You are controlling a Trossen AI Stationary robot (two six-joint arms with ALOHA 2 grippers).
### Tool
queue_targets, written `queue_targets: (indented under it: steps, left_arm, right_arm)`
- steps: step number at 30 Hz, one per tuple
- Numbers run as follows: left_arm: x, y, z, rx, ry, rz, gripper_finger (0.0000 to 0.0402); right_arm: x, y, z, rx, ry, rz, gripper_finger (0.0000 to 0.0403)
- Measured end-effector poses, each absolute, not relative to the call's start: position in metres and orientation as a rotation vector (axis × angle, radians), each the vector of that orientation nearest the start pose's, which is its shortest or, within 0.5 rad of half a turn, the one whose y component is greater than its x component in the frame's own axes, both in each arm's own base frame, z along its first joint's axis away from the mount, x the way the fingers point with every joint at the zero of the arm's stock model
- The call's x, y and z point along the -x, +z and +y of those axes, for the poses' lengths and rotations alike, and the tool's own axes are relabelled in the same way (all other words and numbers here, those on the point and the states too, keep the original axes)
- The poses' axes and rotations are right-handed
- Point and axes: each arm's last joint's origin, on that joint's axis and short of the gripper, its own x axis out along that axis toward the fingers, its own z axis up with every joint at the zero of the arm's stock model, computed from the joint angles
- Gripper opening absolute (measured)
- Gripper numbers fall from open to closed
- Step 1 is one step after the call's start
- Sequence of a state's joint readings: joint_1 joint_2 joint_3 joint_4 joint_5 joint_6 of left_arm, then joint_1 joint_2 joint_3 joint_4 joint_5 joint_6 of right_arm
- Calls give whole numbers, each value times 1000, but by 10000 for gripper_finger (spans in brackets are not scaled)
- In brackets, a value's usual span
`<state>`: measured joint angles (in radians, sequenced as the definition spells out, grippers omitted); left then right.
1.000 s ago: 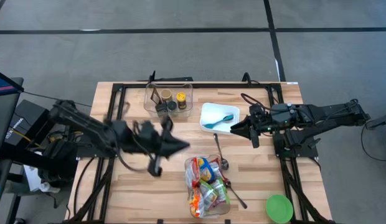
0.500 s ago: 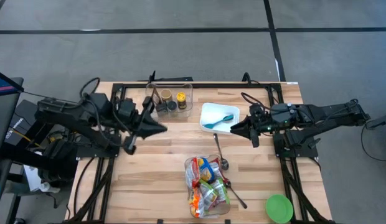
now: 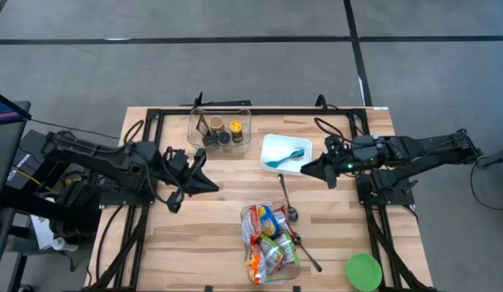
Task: Pick & Place Food Item
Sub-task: Put the bottom black spoon into the white bin
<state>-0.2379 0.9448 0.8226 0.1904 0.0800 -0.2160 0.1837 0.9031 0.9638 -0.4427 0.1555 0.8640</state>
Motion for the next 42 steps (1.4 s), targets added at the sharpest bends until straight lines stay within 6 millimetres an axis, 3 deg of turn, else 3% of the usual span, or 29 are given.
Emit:
queue_targets:
  steps: [10,19,35,42]
  left_arm:
    - [-187,310,-42,433,-137,-100,0]
    - [-186,304,-41,475,-129,-94,0]
    - [-186,305,-39,484,-50,-127,0]
    - [-186,305,-39,484,-49,-126,0]
  right_arm:
    - [-171,330,41,-930,-237,593,97]
    - [-160,309,68,-941,-297,836,97]
    - [-183,242,138,-773,-478,1172,97]
    - [-181,213,170,-715,-563,1196,97]
